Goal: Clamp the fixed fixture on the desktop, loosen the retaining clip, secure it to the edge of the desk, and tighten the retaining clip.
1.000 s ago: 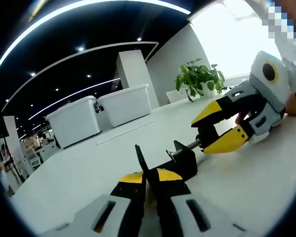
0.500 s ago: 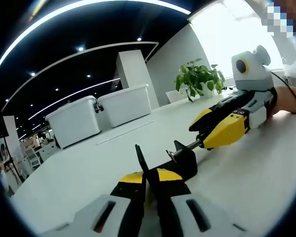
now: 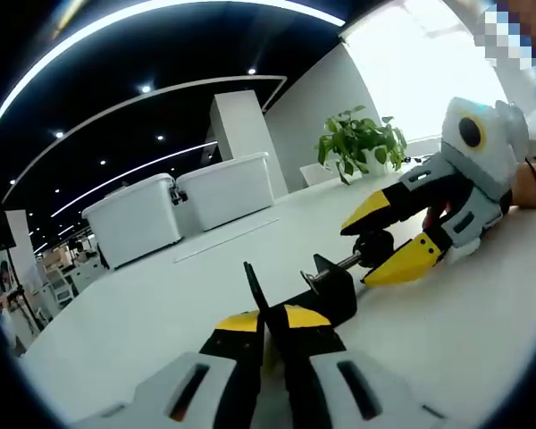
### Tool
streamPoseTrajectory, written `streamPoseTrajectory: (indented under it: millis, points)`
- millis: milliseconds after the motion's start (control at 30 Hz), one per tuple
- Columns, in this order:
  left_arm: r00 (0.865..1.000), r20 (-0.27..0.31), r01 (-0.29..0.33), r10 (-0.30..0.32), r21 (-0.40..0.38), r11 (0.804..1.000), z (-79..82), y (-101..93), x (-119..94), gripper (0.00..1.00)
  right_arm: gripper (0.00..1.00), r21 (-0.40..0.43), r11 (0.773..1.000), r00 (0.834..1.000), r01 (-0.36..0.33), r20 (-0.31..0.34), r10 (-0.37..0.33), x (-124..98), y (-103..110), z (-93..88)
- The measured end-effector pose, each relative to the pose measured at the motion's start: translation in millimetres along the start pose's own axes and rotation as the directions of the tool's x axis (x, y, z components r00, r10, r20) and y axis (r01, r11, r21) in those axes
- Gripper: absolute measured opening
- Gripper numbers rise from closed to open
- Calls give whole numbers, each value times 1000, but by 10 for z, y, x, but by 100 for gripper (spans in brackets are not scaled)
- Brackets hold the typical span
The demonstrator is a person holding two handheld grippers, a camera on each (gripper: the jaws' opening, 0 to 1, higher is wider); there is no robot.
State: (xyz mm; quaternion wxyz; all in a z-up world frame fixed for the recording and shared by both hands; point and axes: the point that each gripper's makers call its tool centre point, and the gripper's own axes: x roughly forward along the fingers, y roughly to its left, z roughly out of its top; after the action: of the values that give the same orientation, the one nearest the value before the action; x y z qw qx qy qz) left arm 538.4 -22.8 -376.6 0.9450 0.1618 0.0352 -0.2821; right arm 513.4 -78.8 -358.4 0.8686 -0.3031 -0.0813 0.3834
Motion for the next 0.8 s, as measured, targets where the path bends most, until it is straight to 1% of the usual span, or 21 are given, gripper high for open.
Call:
streamPoseTrajectory:
  millis: [33,133,200,267,300,367,400,433,467,500,533,567,633,700,800]
  points:
    - [1000,0,0,0,0,1000,0,0,0,7,25,6,1000,1000,-1,1,1,2,-5,-2]
    - [1000,0,0,0,0,1000,0,1,1,7,26,60,998,1000,-4,-1,4,12,-17,-18]
    - [1000,0,-1,1,1,1000,0,1,1,7,26,131,991,1000,-5,-5,6,10,-20,-33]
    - [1000,0,-1,1,1,1000,1,3,3,7,29,207,978,1000,-10,-19,14,4,-36,-69]
    - [1000,1,-1,1,1,1000,1,4,4,7,31,290,957,998,-20,-43,34,-9,-30,-127]
    - [1000,1,-1,1,2,1000,2,3,5,7,35,386,922,1000,-25,-4,29,-16,-101,-67]
    - [1000,1,-1,1,1,1000,1,4,7,7,37,437,899,999,-27,27,17,-26,-154,-11]
    - [1000,1,-1,0,1,1000,1,4,8,7,37,493,870,999,-29,51,4,-46,-211,27]
    - [1000,1,-1,1,1,1000,1,4,9,7,37,531,847,998,-32,68,-6,-59,-264,45]
    - [1000,1,-1,1,1,1000,1,4,9,7,37,557,830,997,-35,76,-9,-79,-302,41]
    - [1000,0,0,0,1,1000,0,4,10,7,37,584,811,998,-39,67,0,-85,-312,0]
    - [1000,0,0,0,1,1000,0,5,12,7,36,609,792,999,-46,46,22,-87,-294,-52]
    - [1000,0,-1,1,1,1000,0,4,15,7,34,635,769,997,-75,35,68,-76,-209,-77]
    - [1000,0,-1,1,1,1000,1,1,16,7,32,640,763,996,-89,37,85,-64,-146,-44]
    - [1000,0,0,0,1,1000,1,-3,17,7,30,639,763,994,-95,21,106,-31,-83,-55]
